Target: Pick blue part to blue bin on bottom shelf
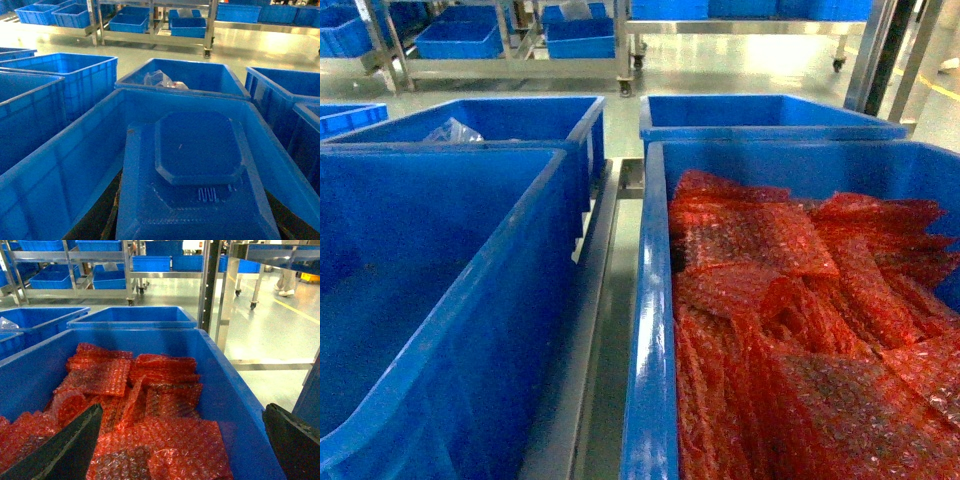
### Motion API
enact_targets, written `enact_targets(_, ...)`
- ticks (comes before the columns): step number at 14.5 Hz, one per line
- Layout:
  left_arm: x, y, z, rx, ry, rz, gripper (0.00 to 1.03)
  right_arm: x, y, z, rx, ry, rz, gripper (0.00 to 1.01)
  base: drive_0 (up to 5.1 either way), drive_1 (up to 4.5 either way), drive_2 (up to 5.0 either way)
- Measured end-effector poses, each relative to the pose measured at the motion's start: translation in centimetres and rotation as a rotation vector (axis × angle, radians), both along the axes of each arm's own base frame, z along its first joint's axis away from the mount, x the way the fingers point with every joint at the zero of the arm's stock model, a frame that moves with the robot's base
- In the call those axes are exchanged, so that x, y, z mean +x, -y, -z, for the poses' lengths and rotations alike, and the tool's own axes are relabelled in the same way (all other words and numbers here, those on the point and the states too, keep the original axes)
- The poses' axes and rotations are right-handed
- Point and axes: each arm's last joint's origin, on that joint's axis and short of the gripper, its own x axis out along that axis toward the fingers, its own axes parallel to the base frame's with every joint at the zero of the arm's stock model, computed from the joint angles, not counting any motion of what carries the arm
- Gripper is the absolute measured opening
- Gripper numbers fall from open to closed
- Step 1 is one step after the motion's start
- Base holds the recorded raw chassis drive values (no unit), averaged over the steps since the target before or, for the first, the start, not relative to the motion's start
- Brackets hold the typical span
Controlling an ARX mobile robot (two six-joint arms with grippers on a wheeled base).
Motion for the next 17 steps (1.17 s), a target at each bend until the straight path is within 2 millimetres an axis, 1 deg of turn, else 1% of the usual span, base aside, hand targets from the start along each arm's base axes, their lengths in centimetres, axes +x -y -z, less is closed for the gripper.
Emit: enact_targets(17, 0.0, 0.0, 0.0, 0.0, 0.0, 0.0, 0.43, 0.0, 0.0, 0.0, 0.0, 0.0, 0.0, 0.98, 0.0, 0.0, 0.0)
